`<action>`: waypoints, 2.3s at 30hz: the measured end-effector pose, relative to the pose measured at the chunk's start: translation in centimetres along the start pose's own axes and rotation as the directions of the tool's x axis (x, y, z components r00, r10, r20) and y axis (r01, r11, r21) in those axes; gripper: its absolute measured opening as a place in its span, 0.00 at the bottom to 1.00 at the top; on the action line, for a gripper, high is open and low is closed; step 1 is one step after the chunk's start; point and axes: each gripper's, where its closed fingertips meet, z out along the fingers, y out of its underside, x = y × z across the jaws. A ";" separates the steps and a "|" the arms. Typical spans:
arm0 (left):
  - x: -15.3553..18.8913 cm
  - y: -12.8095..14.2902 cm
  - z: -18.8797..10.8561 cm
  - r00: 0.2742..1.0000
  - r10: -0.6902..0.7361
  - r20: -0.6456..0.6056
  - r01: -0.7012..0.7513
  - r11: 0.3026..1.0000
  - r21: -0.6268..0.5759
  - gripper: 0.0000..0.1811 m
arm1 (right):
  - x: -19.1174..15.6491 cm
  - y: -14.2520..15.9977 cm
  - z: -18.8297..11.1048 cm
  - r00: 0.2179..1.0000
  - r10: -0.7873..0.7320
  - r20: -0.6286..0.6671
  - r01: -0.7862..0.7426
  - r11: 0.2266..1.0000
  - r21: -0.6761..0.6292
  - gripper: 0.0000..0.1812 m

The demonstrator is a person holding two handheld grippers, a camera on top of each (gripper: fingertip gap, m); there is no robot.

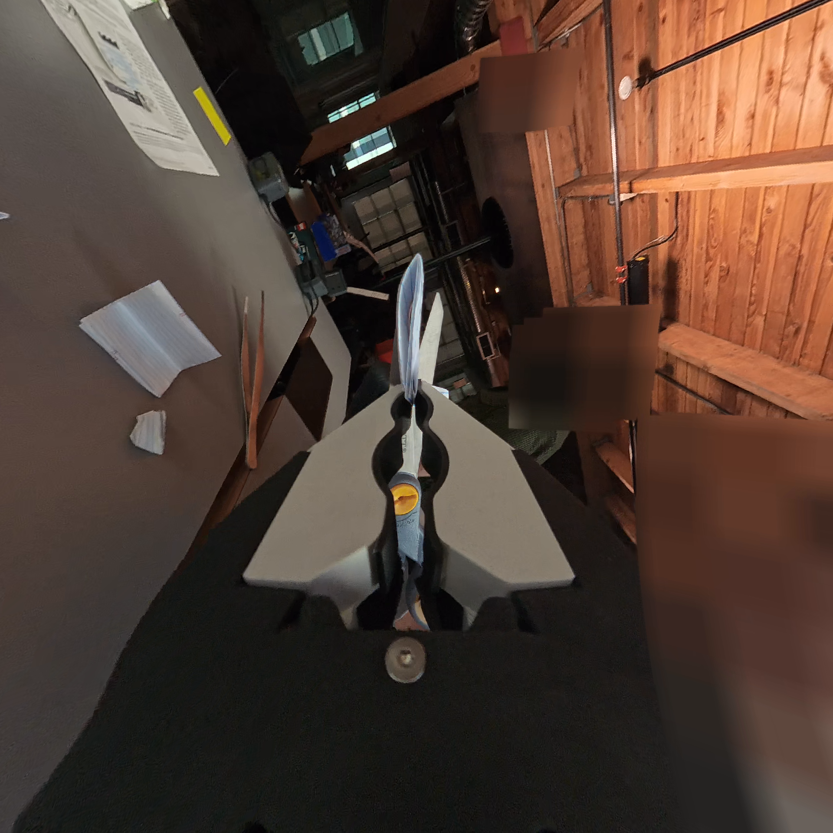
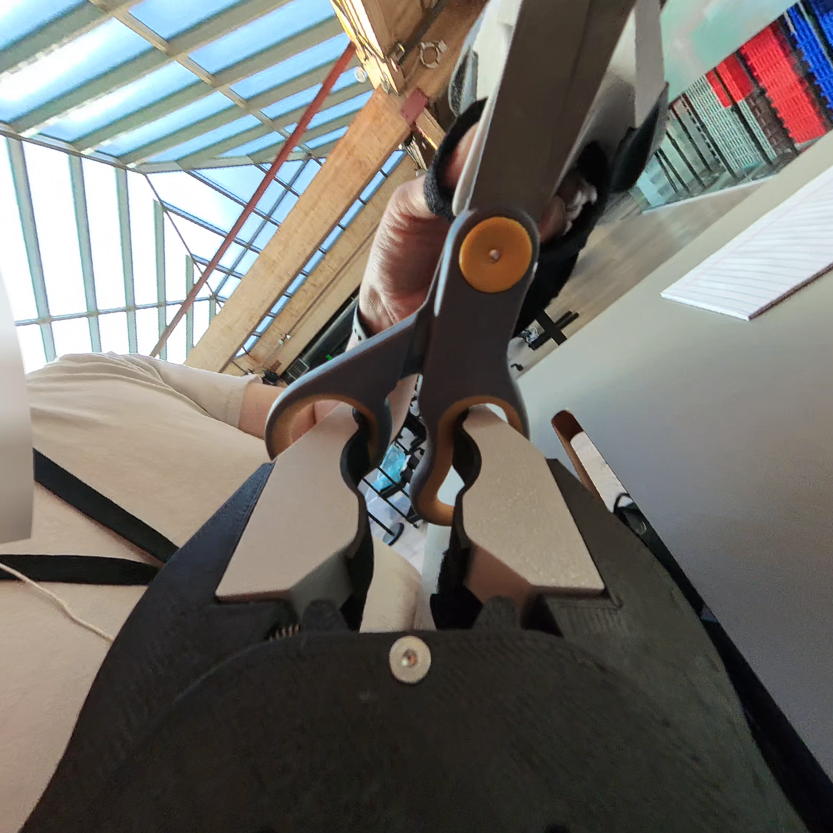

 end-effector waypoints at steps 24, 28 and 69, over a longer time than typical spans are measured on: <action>-0.4 2.7 -3.0 0.984 0.160 0.080 -0.117 0.913 -0.391 0.00 | -0.1 3.7 -0.6 1.000 0.002 -0.023 -0.005 0.992 -0.126 0.14; -0.3 3.1 -3.1 0.980 0.181 0.080 -0.132 0.899 -0.417 0.00 | -0.5 4.1 -0.2 0.999 0.026 0.020 -0.023 0.993 -0.120 0.15; 0.5 4.4 -2.9 0.989 0.147 0.021 -0.119 0.870 -0.478 0.00 | -1.5 4.4 -1.5 1.000 -0.010 0.026 0.012 0.995 -0.095 0.14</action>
